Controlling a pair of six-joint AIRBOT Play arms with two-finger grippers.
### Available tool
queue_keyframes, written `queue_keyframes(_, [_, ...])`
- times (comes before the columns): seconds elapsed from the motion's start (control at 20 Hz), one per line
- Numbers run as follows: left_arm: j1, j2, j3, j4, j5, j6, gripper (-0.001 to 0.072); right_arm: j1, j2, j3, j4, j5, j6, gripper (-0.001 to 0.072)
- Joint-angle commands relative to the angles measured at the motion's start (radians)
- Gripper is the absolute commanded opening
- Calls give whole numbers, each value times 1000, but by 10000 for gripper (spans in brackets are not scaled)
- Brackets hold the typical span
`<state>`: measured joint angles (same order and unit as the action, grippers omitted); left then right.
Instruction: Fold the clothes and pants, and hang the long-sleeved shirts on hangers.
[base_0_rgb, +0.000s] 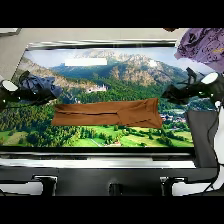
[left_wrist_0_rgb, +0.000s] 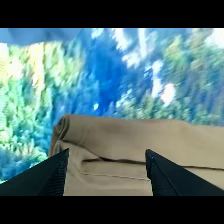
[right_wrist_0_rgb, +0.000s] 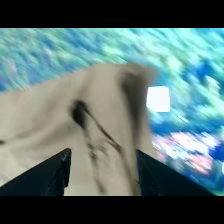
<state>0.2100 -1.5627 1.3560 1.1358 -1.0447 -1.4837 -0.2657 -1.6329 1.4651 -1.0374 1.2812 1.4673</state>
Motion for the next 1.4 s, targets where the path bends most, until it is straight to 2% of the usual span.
queue_keyframes(0.0, [1,2,58,2,-38,-1,551,-102,-84,12,100,150,-71,541])
queue_keyframes(0.05, [0,2,58,2,-43,-2,551,-113,-116,12,149,163,-100,583])
queue_keyframes(0.2, [0,2,58,2,-48,-2,551,-109,-197,12,207,186,-138,595])
queue_keyframes(0.3, [0,2,58,1,-48,-10,550,-109,-240,12,276,184,-168,650])
queue_keyframes(0.7, [0,0,58,2,-65,-10,550,-96,-315,8,299,177,-188,650])
queue_keyframes(0.95, [0,-2,58,2,-66,-21,550,1,-323,2,292,135,-193,644])
queue_keyframes(1.0, [0,-2,58,2,-66,-21,550,22,-322,2,293,132,-193,587])
queue_keyframes(1.15, [0,-2,58,1,-66,-21,550,66,-322,2,284,126,-199,345])
queue_keyframes(1.2, [0,-2,58,-2,-66,-22,550,77,-322,2,278,126,-198,241])
queue_keyframes(1.25, [0,-2,58,-2,-66,-34,550,81,-319,2,270,127,-191,106])
queue_keyframes(1.3, [-1,-2,58,-7,-67,-43,547,83,-308,2,261,126,-179,30])
queue_keyframes(1.35, [-4,-2,58,-16,-67,-43,532,83,-291,2,254,123,-162,30])
